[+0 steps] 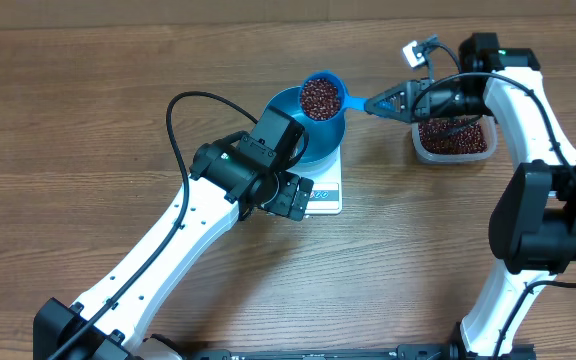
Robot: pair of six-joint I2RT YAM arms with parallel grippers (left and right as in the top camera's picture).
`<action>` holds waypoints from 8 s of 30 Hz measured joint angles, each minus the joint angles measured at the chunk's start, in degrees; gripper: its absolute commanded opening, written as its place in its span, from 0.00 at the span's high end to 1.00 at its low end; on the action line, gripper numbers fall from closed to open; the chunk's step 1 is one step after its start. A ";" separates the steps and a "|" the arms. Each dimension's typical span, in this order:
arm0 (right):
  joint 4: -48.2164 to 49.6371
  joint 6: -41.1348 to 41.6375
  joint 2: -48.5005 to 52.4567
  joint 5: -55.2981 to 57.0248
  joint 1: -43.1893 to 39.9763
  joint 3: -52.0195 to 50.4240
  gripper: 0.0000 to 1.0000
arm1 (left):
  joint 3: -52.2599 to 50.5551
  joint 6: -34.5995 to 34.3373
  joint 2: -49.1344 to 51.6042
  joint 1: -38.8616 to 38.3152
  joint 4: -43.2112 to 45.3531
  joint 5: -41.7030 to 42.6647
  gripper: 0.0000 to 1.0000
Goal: Scoop item into bowl and weigh 150g on scale
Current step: 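Carry the filled scoop left over the teal bowl, then tilt the scoop with the right gripper to pour beans into the bowl, then hold the scoop inverted over the bowl to empty it, then move the empty scoop back right to the bean tub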
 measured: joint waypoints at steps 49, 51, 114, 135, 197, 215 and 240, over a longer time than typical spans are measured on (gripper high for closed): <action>2.29 3.89 -6.25 30.36 11.28 7.87 0.96 | 0.00 0.00 0.00 0.00 0.00 0.00 0.00; 2.73 3.89 -6.67 30.97 11.28 7.87 0.96 | 0.00 0.00 0.00 0.00 0.00 0.00 0.00; 6.08 9.68 -14.36 55.32 18.95 7.87 0.96 | 0.00 0.00 0.00 0.00 0.00 0.00 0.00; 4.33 9.66 -14.36 63.60 22.64 7.87 0.96 | 0.00 0.00 0.00 0.00 0.00 0.00 0.00; 7.76 12.48 -14.38 75.80 28.76 8.09 0.96 | 0.00 0.00 0.00 0.00 0.00 0.00 0.00; 5.64 9.92 -14.38 74.47 29.46 8.09 0.96 | 0.00 0.00 0.00 0.00 0.00 0.00 0.01; 2.93 20.17 -16.72 45.66 7.23 8.09 0.96 | 0.00 0.00 0.00 0.00 0.00 0.00 0.01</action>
